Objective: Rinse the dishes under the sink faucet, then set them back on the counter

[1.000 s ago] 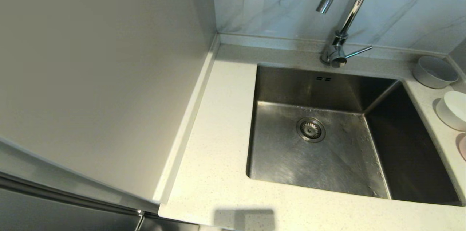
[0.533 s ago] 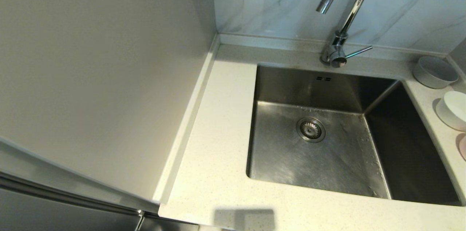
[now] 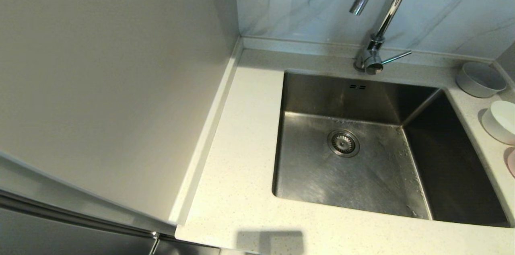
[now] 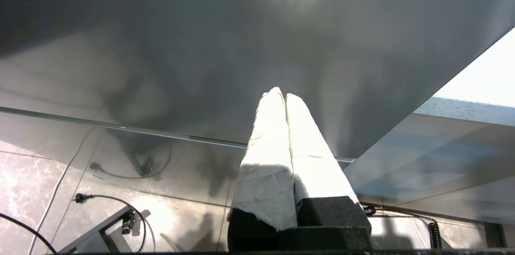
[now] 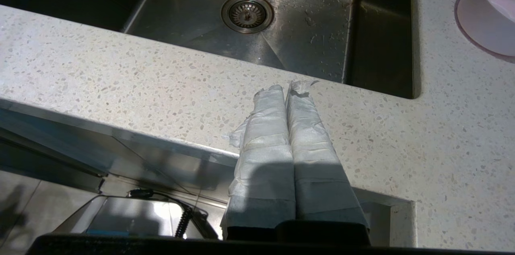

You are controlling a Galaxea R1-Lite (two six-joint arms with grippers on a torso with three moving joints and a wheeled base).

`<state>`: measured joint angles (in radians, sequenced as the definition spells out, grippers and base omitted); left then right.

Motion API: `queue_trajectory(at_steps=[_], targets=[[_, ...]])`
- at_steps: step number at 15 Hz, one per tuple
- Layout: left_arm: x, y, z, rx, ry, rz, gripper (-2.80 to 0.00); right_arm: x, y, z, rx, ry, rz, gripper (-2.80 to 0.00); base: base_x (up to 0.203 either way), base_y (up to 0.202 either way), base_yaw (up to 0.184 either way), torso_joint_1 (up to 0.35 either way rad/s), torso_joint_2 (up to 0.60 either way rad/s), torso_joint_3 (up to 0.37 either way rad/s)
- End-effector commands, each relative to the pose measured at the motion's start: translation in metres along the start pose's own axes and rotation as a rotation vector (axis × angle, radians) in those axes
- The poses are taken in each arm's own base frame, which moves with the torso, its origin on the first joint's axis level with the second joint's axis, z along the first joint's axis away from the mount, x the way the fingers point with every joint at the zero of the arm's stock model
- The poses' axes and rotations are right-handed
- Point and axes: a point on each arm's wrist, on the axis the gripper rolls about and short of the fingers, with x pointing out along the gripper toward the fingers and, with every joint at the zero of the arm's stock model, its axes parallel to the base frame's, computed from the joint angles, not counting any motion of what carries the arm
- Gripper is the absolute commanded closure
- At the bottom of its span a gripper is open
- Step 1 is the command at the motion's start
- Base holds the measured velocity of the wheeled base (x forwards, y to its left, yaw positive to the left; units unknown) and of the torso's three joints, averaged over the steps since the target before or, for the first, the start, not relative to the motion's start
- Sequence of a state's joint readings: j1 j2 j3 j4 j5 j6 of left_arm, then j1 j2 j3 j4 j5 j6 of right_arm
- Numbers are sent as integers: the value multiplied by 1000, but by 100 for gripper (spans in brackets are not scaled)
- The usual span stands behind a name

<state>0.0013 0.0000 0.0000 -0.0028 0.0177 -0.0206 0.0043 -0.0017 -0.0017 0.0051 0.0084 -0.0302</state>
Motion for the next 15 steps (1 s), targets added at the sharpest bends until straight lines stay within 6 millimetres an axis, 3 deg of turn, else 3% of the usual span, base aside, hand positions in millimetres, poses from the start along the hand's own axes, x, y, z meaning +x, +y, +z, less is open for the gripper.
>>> queue_trajectory(at_steps=[1, 15], targets=[[0, 0, 0, -1, -3, 1, 0, 0, 0, 0, 0, 4, 1, 0, 0, 0, 0, 0, 0, 0], [0, 0, 0, -1, -3, 1, 0, 0, 0, 0, 0, 4, 3, 0, 0, 0, 0, 0, 0, 0]])
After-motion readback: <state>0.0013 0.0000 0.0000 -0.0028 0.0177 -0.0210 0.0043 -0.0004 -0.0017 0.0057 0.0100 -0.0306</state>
